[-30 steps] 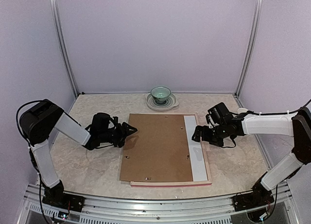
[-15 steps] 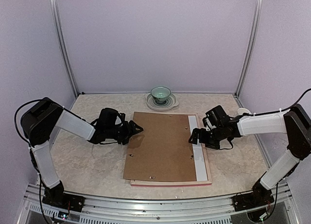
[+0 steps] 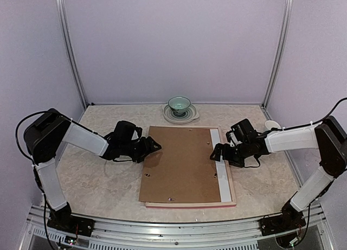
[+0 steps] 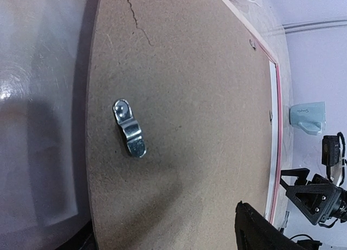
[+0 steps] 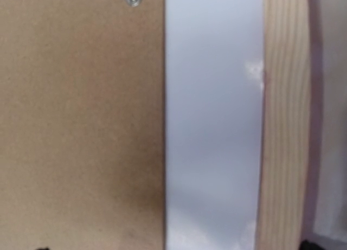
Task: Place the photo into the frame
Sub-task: Adjust the backboard from the photo.
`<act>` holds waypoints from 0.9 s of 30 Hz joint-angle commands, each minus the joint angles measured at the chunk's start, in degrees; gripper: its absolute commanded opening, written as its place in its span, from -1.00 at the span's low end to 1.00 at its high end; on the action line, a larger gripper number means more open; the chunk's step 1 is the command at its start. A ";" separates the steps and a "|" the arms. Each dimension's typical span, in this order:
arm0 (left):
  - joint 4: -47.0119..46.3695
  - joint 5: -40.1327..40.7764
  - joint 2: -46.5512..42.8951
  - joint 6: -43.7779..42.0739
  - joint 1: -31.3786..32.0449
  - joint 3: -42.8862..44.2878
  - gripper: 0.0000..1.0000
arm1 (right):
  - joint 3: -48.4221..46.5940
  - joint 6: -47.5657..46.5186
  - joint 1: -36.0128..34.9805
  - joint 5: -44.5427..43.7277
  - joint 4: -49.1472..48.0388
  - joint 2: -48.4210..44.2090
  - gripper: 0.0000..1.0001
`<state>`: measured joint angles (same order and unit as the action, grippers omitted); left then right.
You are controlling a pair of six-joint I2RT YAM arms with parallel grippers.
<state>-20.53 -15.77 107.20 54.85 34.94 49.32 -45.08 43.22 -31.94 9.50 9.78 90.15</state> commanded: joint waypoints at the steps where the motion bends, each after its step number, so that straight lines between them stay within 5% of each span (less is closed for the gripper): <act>1: 2.17 -0.30 -1.56 -1.70 1.76 3.32 0.45 | 0.82 0.81 0.04 3.97 -3.60 0.59 0.98; 9: 11.58 5.61 -2.63 -6.45 1.53 5.99 0.57 | 1.37 0.85 0.04 3.71 -3.70 0.31 0.98; 27: 17.82 5.42 -4.79 -8.46 -0.84 5.54 0.67 | 2.19 0.90 0.04 3.88 -4.49 0.62 0.98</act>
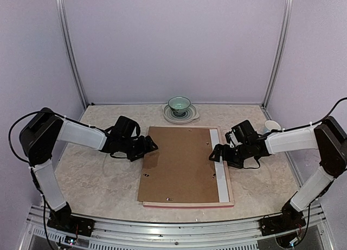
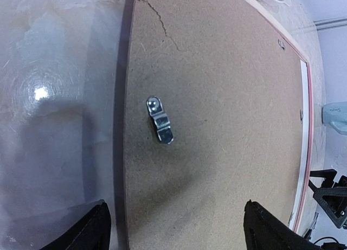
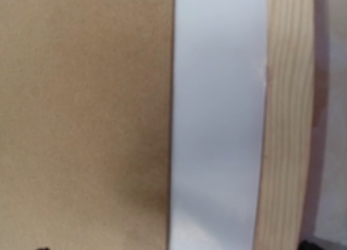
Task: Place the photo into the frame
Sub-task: Adjust the backboard from the photo.
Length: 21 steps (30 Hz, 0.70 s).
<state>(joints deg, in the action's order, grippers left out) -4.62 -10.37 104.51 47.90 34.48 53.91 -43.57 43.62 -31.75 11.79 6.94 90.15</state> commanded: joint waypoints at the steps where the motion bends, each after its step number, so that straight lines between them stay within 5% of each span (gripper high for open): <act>1: 1.98 -0.36 -1.95 -1.52 -0.38 1.12 0.67 | 0.68 0.51 -0.16 1.62 -1.83 0.64 0.98; 21: 4.45 -2.79 -1.24 -1.18 4.22 6.76 0.69 | 0.94 0.77 -0.20 2.18 -2.63 1.11 0.98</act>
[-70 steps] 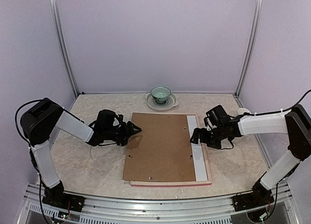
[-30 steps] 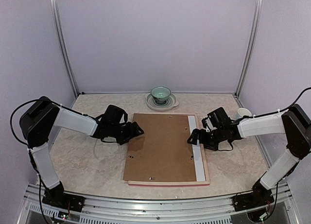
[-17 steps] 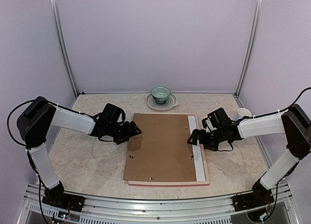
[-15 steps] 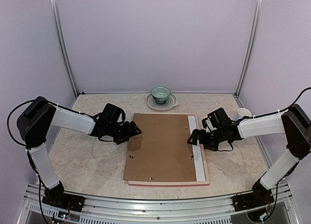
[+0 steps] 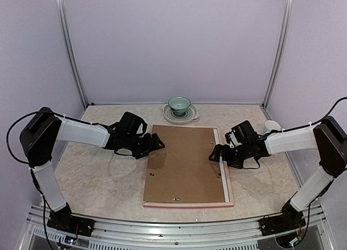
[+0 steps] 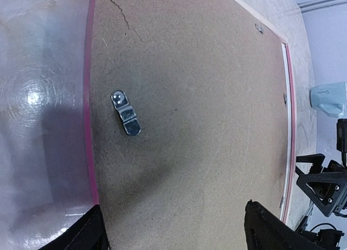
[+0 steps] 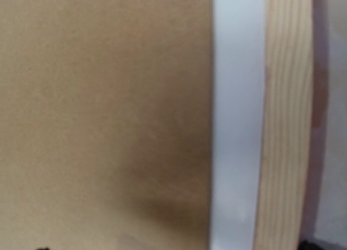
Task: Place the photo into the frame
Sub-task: Adjust the backboard from the photo.
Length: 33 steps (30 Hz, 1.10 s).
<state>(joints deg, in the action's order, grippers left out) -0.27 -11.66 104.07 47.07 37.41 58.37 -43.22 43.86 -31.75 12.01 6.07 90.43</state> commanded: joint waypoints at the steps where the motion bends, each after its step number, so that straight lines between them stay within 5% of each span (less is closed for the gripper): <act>1: 0.10 -1.52 -0.68 -0.25 1.49 2.48 0.69 | 0.60 0.49 -0.16 1.96 -1.80 0.86 0.98; 33: 5.59 0.07 1.82 -1.49 5.57 8.02 0.71 | 0.64 0.44 -0.16 2.93 -2.36 0.66 0.98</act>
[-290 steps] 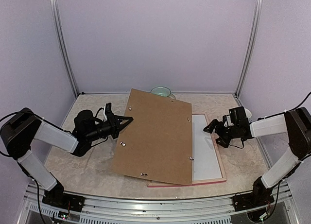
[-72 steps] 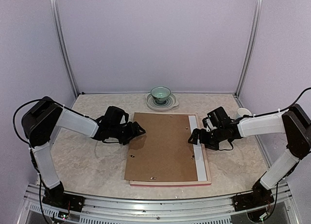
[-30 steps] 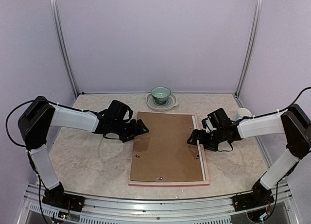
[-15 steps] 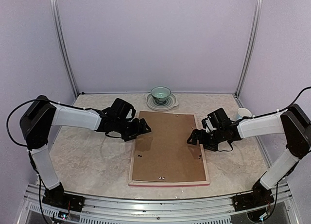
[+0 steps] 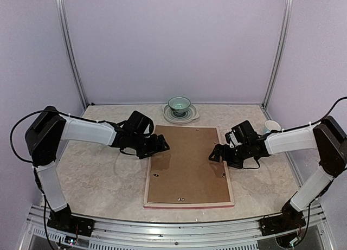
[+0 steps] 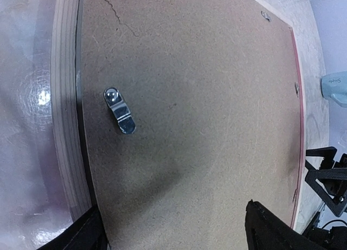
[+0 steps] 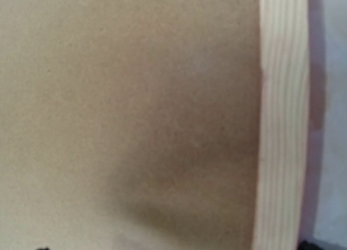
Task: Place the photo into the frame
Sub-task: Adjust the backboard from the photo.
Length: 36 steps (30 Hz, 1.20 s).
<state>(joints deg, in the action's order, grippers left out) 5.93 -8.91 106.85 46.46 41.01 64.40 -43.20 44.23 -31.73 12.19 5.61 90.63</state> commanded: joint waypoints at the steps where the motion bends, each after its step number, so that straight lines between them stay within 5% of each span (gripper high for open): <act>1: -0.03 -2.34 -1.08 -1.16 1.96 2.32 0.71 | 0.51 0.07 -0.14 2.90 -1.85 0.55 0.98; 14: 9.06 2.04 -0.50 -5.73 1.96 7.46 0.97 | 1.09 0.02 -0.18 2.76 -2.26 0.17 0.98; 36: 17.75 12.00 -1.61 -10.99 3.18 10.65 0.98 | 2.14 0.59 -0.18 3.42 -3.59 -0.15 0.98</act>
<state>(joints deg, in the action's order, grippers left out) 21.50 -0.69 106.83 37.34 43.81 74.15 -42.24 44.47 -31.75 14.17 3.01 90.63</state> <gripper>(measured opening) 0.989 0.992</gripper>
